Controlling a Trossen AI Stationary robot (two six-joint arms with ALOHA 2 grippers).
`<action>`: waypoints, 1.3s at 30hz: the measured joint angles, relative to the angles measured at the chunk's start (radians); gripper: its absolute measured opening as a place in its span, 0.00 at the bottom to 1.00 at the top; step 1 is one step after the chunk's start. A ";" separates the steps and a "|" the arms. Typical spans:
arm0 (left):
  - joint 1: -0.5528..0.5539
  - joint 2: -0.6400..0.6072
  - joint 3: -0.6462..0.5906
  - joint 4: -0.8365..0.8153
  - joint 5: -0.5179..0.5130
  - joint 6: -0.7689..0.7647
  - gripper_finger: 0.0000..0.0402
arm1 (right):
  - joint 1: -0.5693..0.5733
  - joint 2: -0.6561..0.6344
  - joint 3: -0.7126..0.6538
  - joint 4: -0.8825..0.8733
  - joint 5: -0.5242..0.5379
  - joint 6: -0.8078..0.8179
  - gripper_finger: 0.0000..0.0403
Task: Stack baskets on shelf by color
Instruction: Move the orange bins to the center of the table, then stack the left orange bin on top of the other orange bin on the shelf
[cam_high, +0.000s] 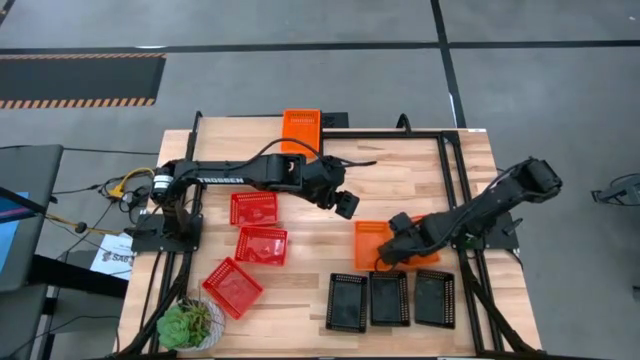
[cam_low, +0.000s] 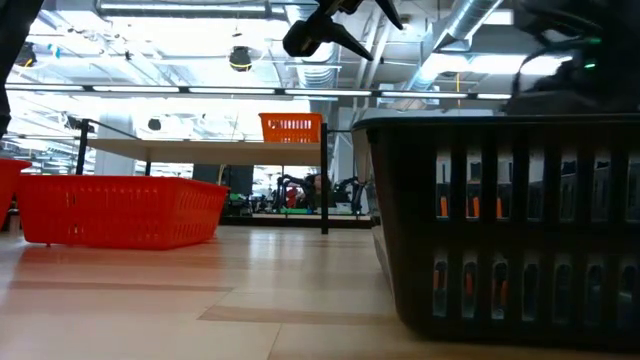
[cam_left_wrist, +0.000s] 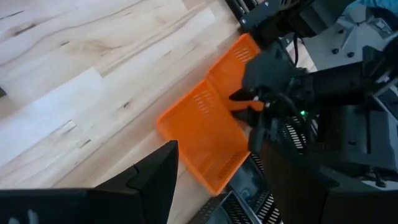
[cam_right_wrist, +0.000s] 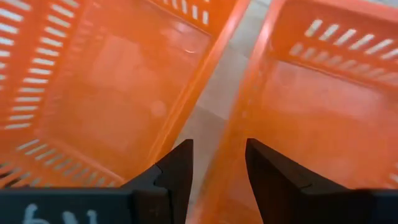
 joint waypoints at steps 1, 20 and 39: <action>0.000 -0.001 0.000 0.000 0.007 0.003 0.54 | -0.012 0.002 0.000 0.041 0.000 -0.035 0.42; -0.007 -0.076 0.001 -0.175 -0.063 0.050 0.53 | -0.166 -0.295 0.061 -0.079 0.079 -0.240 0.40; -0.112 0.070 -0.010 -0.228 -0.151 -0.150 0.53 | -0.046 -0.296 0.019 -0.374 0.091 0.029 0.31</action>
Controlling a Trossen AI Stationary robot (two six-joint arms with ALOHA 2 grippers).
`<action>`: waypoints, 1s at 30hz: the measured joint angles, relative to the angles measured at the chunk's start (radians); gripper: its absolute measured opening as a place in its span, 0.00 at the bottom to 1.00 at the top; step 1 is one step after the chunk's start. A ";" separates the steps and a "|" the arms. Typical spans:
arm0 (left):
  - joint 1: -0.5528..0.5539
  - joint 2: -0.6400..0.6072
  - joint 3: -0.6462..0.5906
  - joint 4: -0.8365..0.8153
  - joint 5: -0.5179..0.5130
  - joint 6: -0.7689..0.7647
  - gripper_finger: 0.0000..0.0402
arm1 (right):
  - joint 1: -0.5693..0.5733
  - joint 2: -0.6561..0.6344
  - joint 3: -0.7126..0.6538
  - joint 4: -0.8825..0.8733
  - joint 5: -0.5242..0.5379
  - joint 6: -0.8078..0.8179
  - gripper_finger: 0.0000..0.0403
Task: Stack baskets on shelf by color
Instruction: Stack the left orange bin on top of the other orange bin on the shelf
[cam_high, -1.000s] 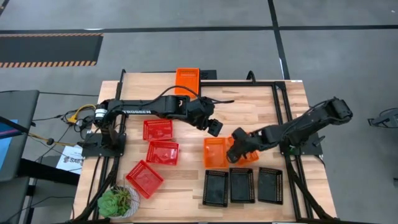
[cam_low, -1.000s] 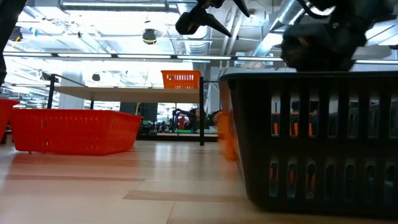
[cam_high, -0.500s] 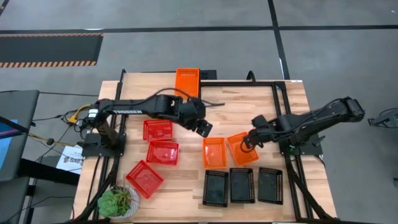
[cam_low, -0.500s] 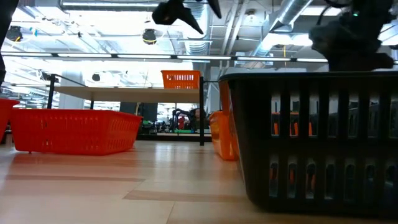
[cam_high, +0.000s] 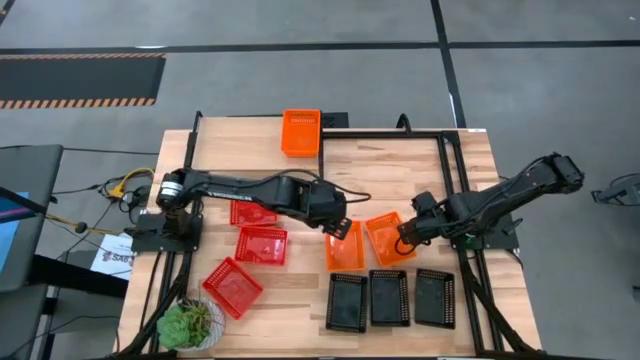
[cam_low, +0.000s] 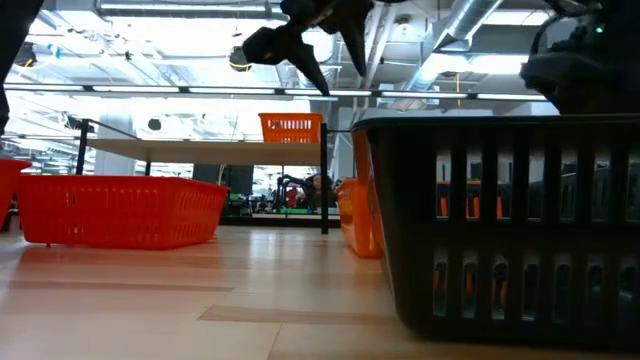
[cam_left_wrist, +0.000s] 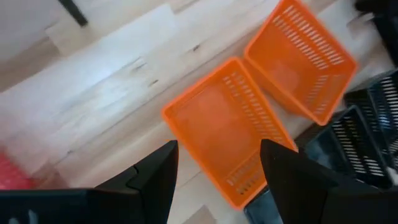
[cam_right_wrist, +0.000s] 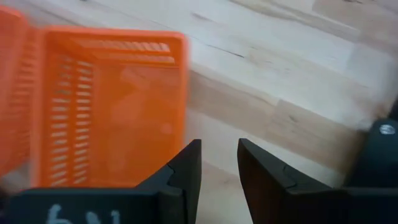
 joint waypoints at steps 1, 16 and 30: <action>-0.003 0.005 -0.008 0.023 0.001 -0.015 0.53 | 0.005 0.000 -0.013 0.003 -0.002 0.005 0.31; -0.042 0.013 -0.303 0.255 0.036 -0.194 0.53 | 0.040 -0.002 -0.051 0.007 -0.013 0.004 0.32; -0.069 0.012 -0.450 0.437 0.058 -0.313 0.53 | 0.040 -0.002 -0.051 0.009 -0.013 -0.008 0.31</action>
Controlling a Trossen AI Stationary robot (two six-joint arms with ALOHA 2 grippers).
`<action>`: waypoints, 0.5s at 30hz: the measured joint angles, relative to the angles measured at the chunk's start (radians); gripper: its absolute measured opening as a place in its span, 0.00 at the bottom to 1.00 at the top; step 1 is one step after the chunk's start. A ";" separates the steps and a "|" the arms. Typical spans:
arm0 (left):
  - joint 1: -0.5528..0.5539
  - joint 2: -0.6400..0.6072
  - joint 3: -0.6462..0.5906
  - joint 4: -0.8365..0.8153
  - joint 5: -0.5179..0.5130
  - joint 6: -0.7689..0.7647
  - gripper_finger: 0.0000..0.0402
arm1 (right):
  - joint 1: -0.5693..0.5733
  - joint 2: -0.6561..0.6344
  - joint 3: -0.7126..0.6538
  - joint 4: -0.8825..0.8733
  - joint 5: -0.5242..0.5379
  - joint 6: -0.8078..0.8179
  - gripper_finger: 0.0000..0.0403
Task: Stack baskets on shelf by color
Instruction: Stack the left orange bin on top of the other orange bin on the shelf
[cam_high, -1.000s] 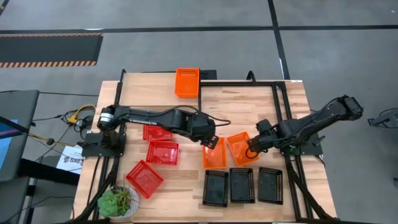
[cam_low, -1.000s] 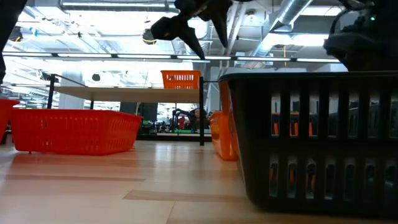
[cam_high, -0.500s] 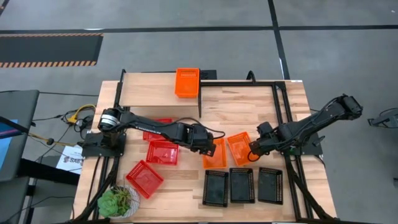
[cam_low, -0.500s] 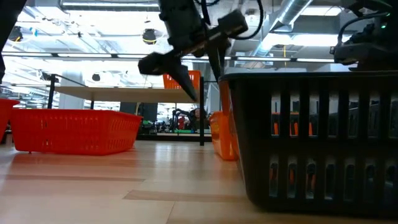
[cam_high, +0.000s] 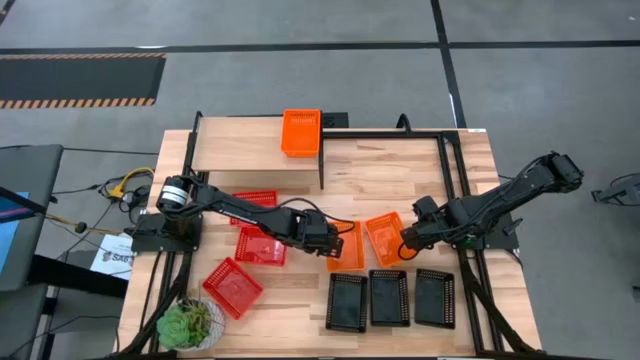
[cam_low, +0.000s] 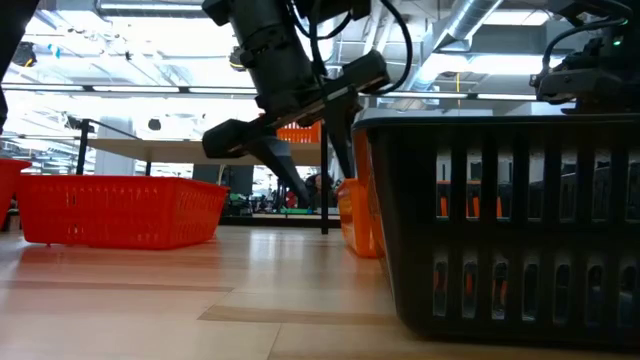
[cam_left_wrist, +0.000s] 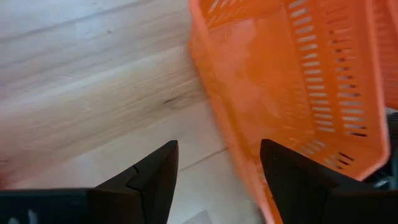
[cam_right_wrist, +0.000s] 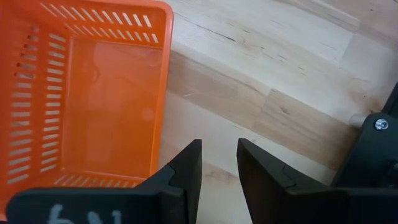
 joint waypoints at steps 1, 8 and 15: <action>0.000 0.003 0.000 0.000 -0.001 0.000 0.53 | 0.000 0.000 0.000 0.000 0.000 -0.005 0.31; 0.000 0.076 -0.001 0.032 0.063 0.000 0.53 | 0.000 0.000 0.000 -0.002 0.000 -0.024 0.31; 0.001 0.082 0.021 0.018 0.060 -0.017 0.33 | 0.000 0.000 0.000 -0.003 0.001 -0.025 0.31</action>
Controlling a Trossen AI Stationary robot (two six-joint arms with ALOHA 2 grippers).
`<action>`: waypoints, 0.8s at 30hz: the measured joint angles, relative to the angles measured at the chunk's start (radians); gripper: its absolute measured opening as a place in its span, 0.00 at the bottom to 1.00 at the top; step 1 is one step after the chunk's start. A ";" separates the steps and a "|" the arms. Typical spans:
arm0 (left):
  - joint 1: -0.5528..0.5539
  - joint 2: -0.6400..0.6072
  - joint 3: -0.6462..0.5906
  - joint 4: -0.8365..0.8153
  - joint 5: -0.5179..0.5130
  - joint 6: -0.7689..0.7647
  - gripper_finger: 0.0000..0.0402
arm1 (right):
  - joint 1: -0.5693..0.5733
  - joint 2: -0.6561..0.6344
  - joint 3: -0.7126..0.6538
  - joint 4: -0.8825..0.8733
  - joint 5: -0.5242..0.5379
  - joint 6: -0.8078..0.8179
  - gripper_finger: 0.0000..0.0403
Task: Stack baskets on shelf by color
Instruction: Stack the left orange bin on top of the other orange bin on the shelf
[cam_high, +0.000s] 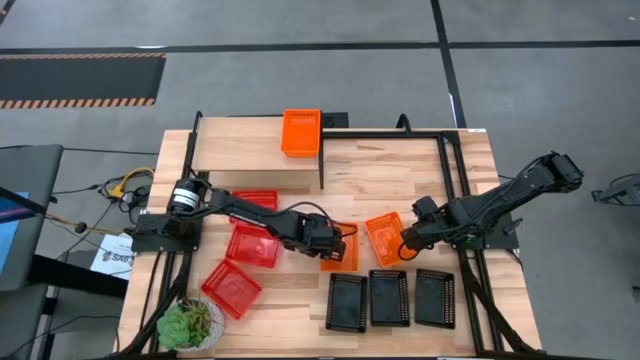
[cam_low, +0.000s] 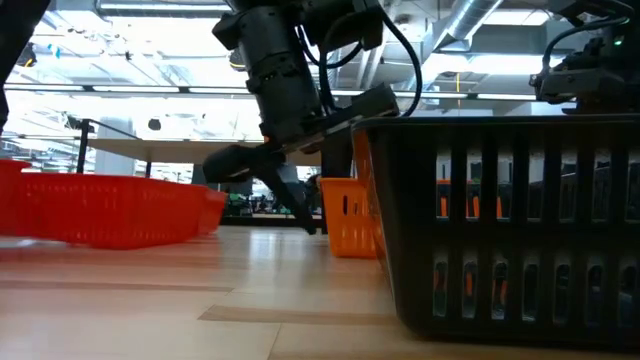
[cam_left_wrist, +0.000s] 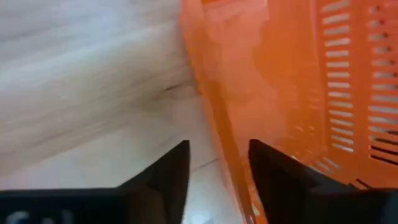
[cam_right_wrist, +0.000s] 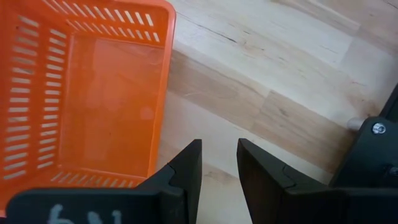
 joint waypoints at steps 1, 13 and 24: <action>0.001 0.000 0.009 -0.003 -0.002 0.003 0.28 | 0.000 0.000 0.000 -0.001 0.000 0.000 0.31; 0.021 -0.003 0.027 0.009 -0.005 0.030 0.00 | 0.000 0.000 0.000 -0.001 0.005 -0.025 0.31; 0.062 -0.115 0.174 -0.082 -0.017 0.076 0.00 | -0.002 0.000 0.000 -0.014 0.034 -0.026 0.31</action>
